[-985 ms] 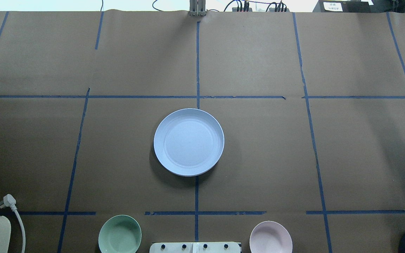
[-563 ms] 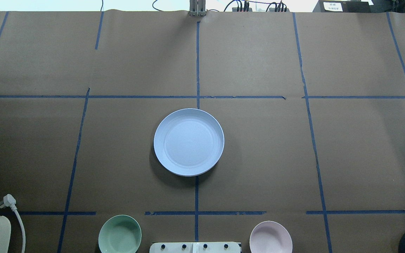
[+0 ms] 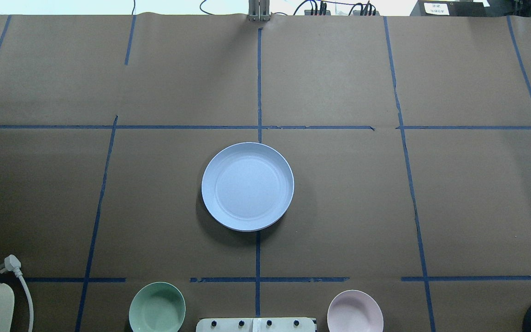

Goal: Stack three plates with pink and blue

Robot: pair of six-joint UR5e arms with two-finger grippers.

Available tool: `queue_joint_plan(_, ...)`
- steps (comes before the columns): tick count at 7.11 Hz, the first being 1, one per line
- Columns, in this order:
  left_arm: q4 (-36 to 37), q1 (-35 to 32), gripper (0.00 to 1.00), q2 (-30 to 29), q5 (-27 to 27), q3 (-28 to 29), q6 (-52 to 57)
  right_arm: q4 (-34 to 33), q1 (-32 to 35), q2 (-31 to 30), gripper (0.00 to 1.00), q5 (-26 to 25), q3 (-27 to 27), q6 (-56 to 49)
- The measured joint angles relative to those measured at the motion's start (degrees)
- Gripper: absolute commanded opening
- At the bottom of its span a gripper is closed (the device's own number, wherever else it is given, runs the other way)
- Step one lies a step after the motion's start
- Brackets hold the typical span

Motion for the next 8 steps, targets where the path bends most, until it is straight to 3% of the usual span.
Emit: queue_joint_plan(8,-0.16,0.00,1.00,0.24,0.03,0.21,0.14,-0.22,3.65,-1.90,1.00,-0.17,2.41,0.19)
